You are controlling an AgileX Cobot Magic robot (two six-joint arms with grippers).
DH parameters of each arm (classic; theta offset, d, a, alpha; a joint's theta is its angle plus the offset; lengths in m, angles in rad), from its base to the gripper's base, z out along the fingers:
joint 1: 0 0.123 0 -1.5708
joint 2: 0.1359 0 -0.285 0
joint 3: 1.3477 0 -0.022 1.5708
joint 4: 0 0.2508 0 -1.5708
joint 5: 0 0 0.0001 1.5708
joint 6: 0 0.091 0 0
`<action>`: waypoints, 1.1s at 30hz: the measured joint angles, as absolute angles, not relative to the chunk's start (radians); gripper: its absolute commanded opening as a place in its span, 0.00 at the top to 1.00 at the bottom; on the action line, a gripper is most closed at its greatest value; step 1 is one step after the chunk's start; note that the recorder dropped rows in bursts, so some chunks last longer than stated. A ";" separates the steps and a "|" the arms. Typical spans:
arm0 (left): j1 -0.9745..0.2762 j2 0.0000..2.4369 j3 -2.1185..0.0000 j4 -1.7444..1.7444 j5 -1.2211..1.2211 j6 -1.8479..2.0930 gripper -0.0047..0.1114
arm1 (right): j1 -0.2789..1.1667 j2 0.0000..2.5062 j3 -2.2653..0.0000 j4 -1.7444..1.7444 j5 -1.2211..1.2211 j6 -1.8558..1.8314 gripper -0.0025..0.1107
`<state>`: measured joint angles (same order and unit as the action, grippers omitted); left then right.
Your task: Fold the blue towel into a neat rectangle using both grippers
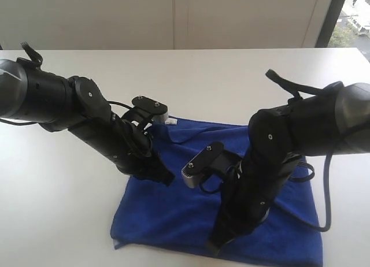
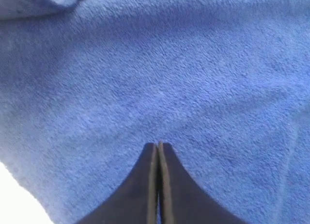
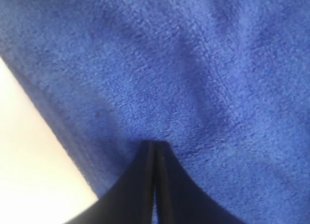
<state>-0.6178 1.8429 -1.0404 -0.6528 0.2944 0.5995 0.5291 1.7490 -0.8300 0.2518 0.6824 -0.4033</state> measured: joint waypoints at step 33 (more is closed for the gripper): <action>-0.629 1.789 -1.107 -0.399 0.365 1.042 0.49 | 0.539 1.642 -0.817 -0.007 0.885 -0.183 0.98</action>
